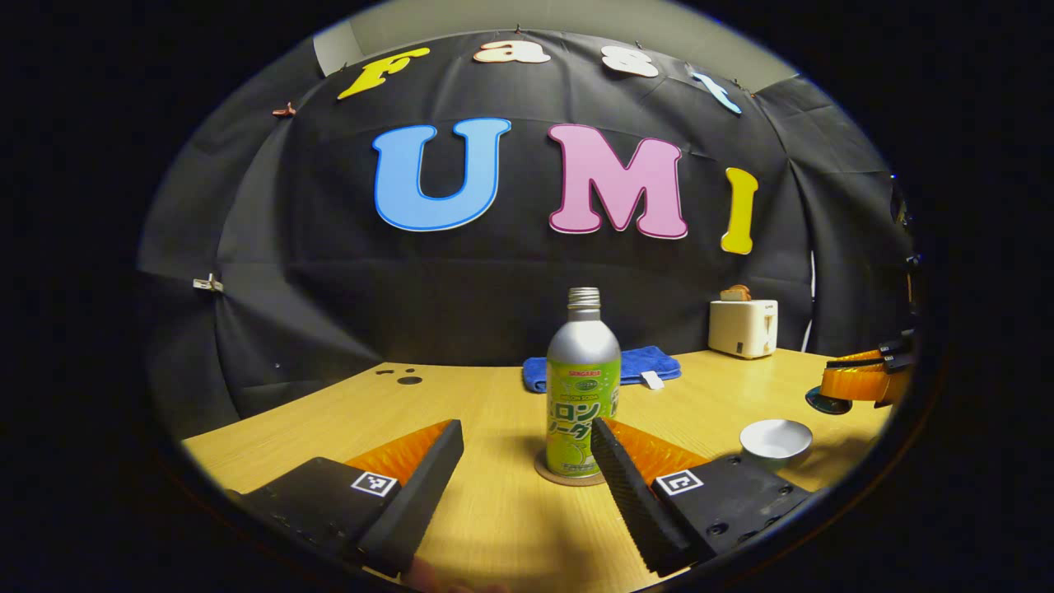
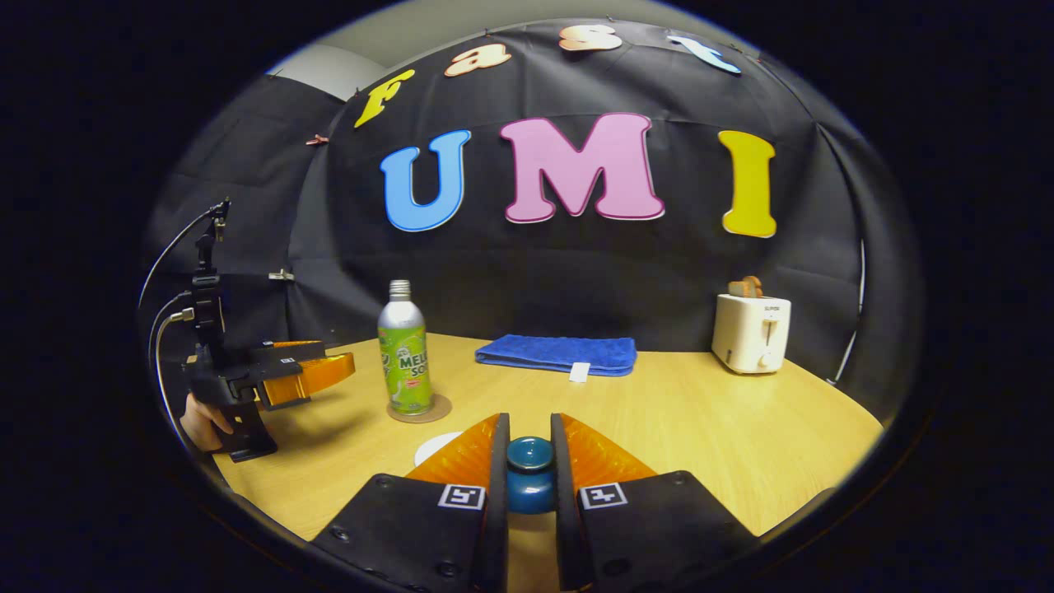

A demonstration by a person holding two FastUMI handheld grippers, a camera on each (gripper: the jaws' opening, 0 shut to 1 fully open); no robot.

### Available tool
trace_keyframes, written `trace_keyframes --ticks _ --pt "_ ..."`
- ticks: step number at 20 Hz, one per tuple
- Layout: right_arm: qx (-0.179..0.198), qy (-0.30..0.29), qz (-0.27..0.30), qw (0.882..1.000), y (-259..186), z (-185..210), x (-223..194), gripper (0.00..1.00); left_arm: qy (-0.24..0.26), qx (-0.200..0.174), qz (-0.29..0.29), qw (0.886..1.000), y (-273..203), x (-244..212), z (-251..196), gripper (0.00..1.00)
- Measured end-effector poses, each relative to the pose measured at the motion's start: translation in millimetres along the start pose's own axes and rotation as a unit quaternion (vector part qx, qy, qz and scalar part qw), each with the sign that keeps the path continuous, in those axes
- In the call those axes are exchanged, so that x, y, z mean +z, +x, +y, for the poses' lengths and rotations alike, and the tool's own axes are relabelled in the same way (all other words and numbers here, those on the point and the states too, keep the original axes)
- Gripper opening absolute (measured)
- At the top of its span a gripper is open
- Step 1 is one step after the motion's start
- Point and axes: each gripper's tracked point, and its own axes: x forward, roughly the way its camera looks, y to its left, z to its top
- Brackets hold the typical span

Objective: Open the teacup lid with one hand, grasp the water bottle and pour water into the teacup with the other hand; after pouring, place the water bottle on the coaster and then close the teacup lid.

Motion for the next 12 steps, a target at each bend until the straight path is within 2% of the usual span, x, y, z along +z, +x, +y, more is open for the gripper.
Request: trace_keyframes --ticks 7,12 --pt "0.036 -0.044 0.049 0.997 38 41 -25 0.27 -0.001 0.006 -0.001 1.000 -9 1 0 0.98" --pt "0.025 -0.054 0.062 0.996 43 39 -29 0.28 0.000 0.010 -0.001 1.000 -9 1 2 0.98"
